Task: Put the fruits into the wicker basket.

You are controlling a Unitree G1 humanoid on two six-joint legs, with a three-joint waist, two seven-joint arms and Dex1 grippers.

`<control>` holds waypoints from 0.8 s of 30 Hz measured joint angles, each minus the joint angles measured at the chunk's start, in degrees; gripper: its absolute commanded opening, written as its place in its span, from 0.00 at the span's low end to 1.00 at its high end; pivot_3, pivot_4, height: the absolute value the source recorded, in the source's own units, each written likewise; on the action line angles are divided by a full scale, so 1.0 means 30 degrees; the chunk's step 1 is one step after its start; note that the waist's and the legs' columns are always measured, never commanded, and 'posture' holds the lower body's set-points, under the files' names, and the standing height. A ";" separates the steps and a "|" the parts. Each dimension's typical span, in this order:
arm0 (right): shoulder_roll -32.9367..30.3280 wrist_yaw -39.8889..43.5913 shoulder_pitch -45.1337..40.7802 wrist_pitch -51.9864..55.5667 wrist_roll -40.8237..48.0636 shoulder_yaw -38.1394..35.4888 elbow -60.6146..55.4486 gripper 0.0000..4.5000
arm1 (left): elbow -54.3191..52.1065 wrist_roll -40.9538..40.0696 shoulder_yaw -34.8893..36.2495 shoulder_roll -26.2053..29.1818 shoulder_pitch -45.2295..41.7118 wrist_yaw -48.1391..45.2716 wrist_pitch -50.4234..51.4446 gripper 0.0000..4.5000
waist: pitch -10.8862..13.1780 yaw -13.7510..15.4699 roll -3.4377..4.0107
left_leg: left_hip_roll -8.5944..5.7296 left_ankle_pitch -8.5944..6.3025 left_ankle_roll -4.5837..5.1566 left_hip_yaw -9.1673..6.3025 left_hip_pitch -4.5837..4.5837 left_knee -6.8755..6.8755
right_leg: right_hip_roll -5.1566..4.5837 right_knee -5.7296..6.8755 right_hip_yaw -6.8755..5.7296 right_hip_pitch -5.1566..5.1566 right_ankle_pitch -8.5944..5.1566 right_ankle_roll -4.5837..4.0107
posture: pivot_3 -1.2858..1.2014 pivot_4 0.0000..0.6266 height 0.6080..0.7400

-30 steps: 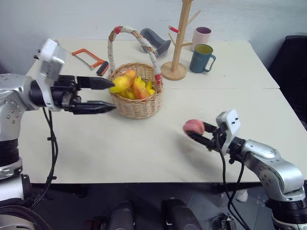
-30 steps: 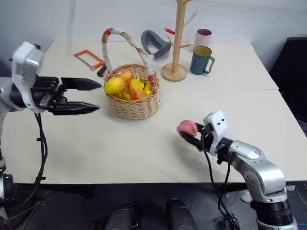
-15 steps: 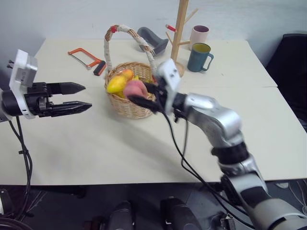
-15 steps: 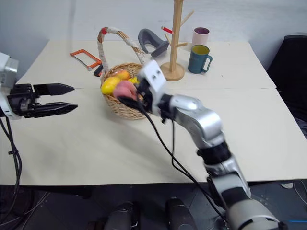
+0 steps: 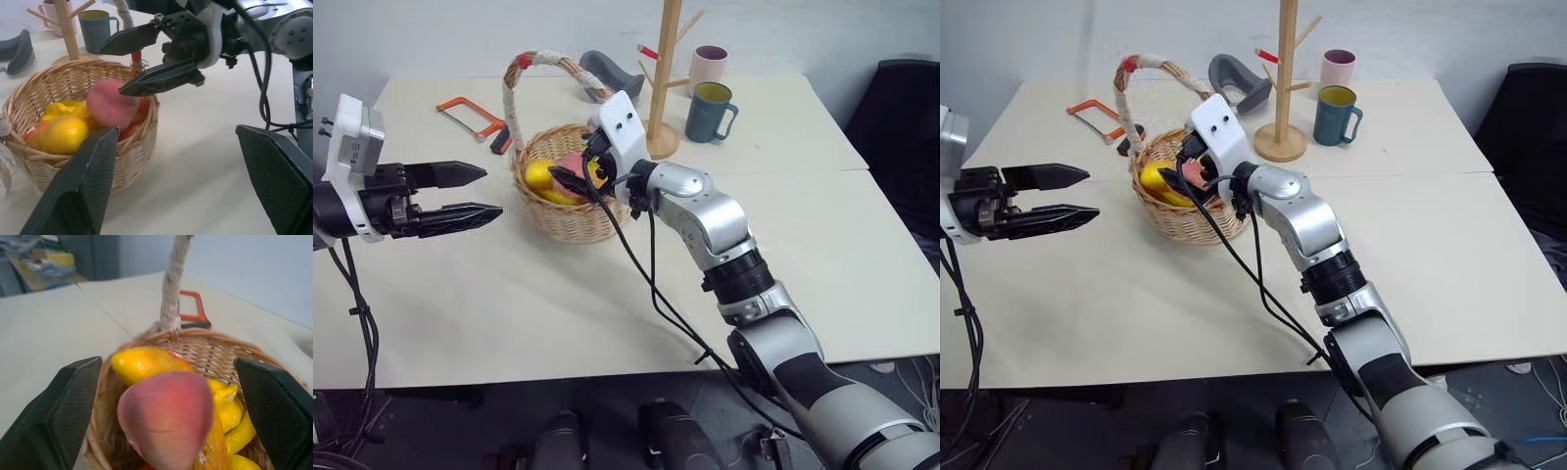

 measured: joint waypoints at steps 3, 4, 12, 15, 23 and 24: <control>-0.0591 0.0464 0.0717 0.1470 0.0769 -0.0363 -0.2479 0.99 | 0.0079 0.0001 -0.0414 -0.0268 -0.0594 0.0054 -0.0154 0.89 | 0.0000 0.0064 0.0000 | -0.0005 0.0001 -0.0001 -0.0007 -0.0002 0.0004 | -0.0007 0.0003 -0.0005 0.0001 -0.0003 -0.0006 | 0.52 0.24 1.00; -0.0858 0.0589 0.1039 0.2036 0.1146 -0.0559 -0.3501 0.99 | 0.0104 0.0002 -0.0525 -0.0365 -0.0718 0.0075 -0.0194 0.89 | -0.0001 0.0079 -0.0001 | -0.0005 0.0000 0.0001 -0.0009 -0.0001 0.0009 | -0.0010 0.0001 -0.0006 0.0006 -0.0003 -0.0006 | 0.52 0.24 1.00; -0.2664 -0.0761 0.2583 0.4625 0.1731 -0.2417 -0.6539 0.99 | 0.0751 0.0014 -0.1405 -0.0834 -0.1588 -0.0055 -0.0509 0.89 | -0.0001 0.0027 -0.0002 | -0.0006 0.0002 0.0004 0.0004 0.0007 0.0005 | 0.0006 0.0005 0.0007 0.0001 -0.0006 -0.0011 | 0.52 0.24 1.00; -0.2257 -0.1679 0.2533 0.4183 0.1146 -0.2745 -0.4751 0.99 | 0.0766 0.0011 -0.1733 -0.1188 -0.1988 -0.0038 -0.0555 0.89 | 0.0000 0.0003 -0.0001 | 0.0002 0.0013 -0.0013 0.0010 0.0008 -0.0004 | 0.0023 0.0010 0.0011 -0.0009 -0.0009 -0.0016 | 0.52 0.24 1.00; -0.0048 -0.1943 0.0351 0.0659 -0.0338 -0.2536 0.2590 0.86 | 0.0745 -0.0020 -0.2110 -0.1638 -0.2475 0.0184 -0.0543 0.89 | 0.0002 -0.0031 0.0002 | -0.0002 0.0020 -0.0026 0.0024 0.0000 -0.0010 | 0.0020 0.0022 0.0019 -0.0031 -0.0009 -0.0017 | 0.52 0.24 1.00; 0.0110 -0.1931 0.0297 0.0271 -0.0418 -0.2549 0.3067 0.78 | 0.0740 -0.0089 -0.2101 -0.1732 -0.2560 0.0220 -0.0494 0.89 | 0.0002 -0.0020 0.0002 | -0.0006 0.0019 -0.0025 0.0025 -0.0002 -0.0010 | 0.0012 0.0019 0.0020 -0.0031 -0.0010 -0.0017 | 0.52 0.24 1.00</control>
